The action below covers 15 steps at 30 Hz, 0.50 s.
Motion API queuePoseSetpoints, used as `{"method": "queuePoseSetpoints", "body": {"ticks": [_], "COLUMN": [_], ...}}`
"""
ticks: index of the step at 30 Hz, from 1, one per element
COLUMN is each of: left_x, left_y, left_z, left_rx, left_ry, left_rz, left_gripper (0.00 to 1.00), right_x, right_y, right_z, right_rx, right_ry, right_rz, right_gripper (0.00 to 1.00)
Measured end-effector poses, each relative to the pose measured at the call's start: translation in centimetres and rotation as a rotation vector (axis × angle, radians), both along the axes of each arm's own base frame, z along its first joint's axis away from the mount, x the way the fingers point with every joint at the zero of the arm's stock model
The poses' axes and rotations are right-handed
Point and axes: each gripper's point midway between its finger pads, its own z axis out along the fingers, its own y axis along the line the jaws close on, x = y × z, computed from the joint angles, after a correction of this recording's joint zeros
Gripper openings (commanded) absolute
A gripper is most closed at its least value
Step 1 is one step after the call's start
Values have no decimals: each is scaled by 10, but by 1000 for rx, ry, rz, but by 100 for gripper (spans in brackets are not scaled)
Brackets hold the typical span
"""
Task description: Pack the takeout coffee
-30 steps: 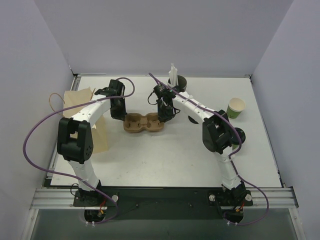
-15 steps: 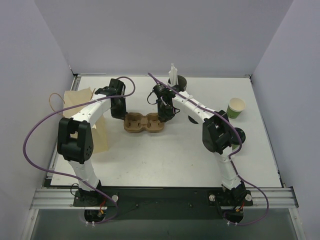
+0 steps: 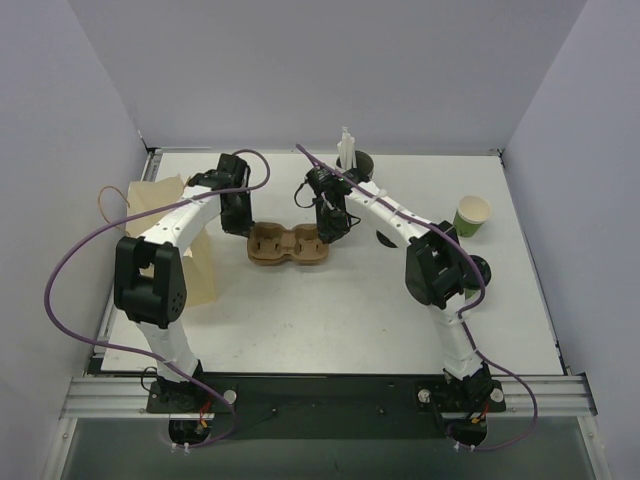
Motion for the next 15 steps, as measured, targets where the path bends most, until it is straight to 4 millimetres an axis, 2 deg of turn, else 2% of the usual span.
{"method": "queuePoseSetpoints", "body": {"ticks": [8, 15], "left_x": [-2, -7], "left_y": [-1, -12], "left_z": [9, 24], "left_rx": [-4, -14], "left_ry": [-13, -33], "left_rz": [-2, -28], "left_gripper": [0, 0], "right_x": [-2, -3], "right_y": [-1, -11], "right_z": [19, 52], "right_rx": [10, 13], "right_ry": [-27, -90], "right_rz": [2, -13], "right_gripper": [12, 12]}}
